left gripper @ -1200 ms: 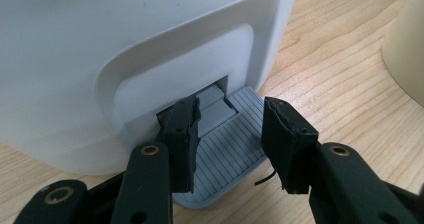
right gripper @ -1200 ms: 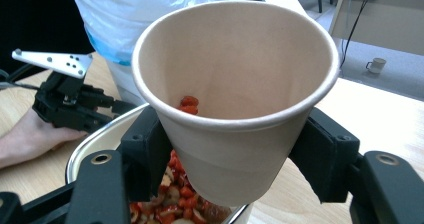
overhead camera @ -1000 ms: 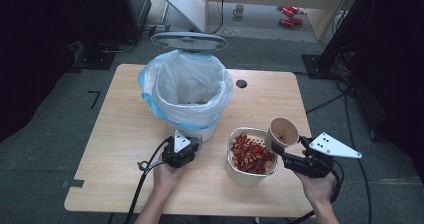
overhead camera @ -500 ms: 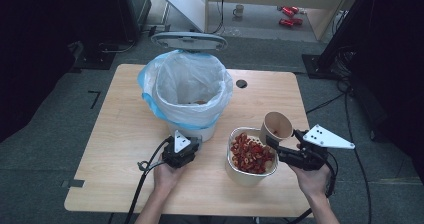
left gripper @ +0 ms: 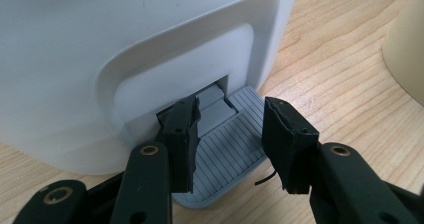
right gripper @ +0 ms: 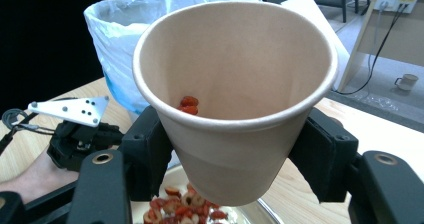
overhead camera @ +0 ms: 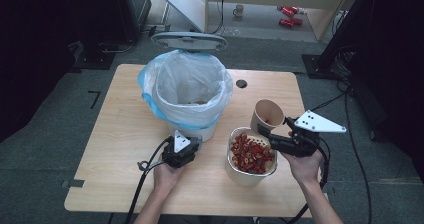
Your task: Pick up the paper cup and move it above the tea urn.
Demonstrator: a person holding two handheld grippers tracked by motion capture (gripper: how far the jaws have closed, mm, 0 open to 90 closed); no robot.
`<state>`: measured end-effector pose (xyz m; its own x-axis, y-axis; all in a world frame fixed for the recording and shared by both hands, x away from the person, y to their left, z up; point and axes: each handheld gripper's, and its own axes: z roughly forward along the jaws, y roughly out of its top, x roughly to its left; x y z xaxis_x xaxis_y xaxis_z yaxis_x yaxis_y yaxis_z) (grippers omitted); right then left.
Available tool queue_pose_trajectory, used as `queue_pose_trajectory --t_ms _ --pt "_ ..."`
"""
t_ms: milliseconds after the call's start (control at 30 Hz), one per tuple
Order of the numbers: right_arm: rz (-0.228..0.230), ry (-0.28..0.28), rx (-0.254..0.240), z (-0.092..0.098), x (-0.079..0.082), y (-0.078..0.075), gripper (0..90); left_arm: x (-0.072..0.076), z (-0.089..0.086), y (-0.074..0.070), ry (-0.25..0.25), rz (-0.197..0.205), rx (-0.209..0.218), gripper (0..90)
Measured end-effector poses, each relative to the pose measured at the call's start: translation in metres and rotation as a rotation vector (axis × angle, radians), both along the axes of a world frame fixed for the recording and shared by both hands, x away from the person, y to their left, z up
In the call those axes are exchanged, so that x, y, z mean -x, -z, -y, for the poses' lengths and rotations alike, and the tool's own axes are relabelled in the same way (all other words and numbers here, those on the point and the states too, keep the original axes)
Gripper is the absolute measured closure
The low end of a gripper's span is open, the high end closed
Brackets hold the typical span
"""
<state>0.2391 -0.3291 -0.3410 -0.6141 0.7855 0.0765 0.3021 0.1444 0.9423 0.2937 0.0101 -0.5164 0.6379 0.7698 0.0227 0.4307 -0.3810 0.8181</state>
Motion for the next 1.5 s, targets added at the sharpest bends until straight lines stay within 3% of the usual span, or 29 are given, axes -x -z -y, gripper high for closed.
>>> queue_pose_trajectory --t_ms 600,1033,1500 --pt "-0.010 -0.052 -0.014 -0.035 -0.041 -0.026 37.0 0.000 -0.001 0.000 0.002 -0.001 -0.002 58.6" --pt "-0.005 -0.092 0.002 -0.062 -0.069 -0.049 36.9 -0.001 -0.001 0.000 0.002 0.000 -0.003 58.6" --pt "-0.016 -0.124 0.014 -0.091 -0.088 -0.068 36.5 0.000 -0.001 0.000 0.001 0.000 -0.002 58.6"
